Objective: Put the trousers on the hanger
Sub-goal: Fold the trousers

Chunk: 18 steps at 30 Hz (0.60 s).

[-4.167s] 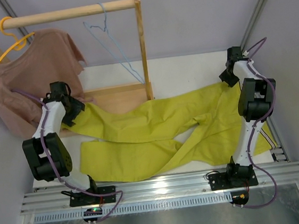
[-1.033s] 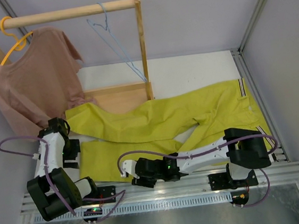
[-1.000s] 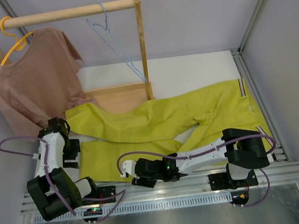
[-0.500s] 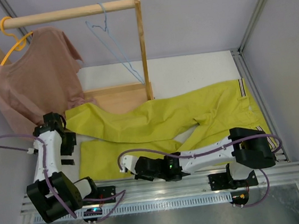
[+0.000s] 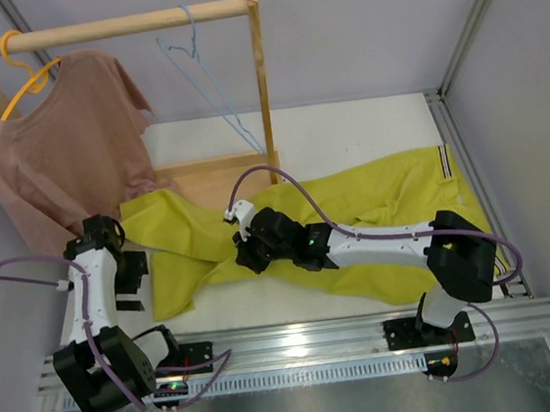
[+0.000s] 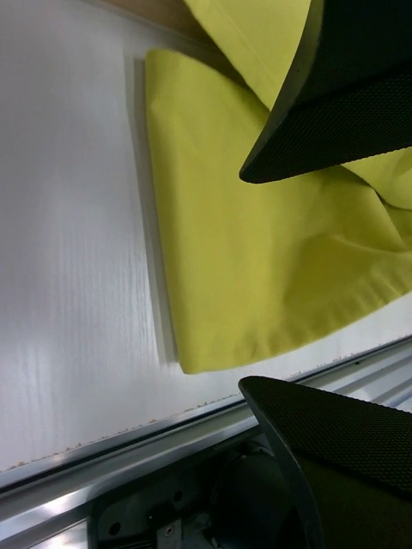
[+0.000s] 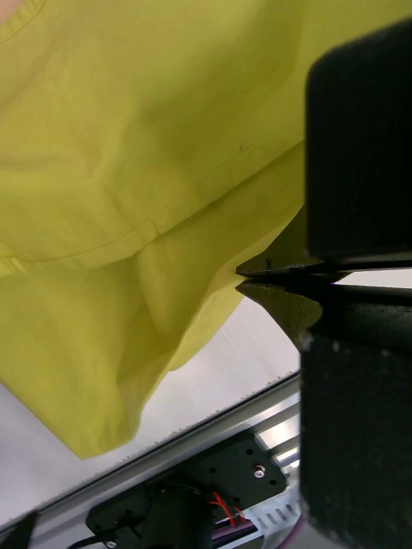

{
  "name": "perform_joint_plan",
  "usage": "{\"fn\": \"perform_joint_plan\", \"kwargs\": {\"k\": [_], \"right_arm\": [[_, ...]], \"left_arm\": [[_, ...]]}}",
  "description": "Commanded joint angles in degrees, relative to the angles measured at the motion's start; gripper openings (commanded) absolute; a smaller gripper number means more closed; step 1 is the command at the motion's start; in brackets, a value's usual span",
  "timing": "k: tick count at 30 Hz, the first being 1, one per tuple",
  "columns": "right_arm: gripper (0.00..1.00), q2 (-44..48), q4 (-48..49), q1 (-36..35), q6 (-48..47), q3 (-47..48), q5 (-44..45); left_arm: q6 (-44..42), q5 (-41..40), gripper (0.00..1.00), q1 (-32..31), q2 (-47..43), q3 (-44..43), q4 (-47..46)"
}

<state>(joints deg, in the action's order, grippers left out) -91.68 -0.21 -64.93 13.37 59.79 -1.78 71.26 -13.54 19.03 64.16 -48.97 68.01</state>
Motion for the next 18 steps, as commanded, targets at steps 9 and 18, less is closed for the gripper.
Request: {"fn": "perform_joint_plan", "kwargs": {"k": [9, 18], "right_arm": [[0.04, -3.2, 7.2, 3.9, 11.2, -0.6, 4.4], [0.04, -2.9, 6.8, 4.5, 11.4, -0.9, 5.6]], "left_arm": [[0.6, 4.8, 0.95, -0.3, 1.0, 4.1, 3.0], [-0.4, 7.4, 0.96, -0.5, 7.4, 7.7, 2.2]]}}
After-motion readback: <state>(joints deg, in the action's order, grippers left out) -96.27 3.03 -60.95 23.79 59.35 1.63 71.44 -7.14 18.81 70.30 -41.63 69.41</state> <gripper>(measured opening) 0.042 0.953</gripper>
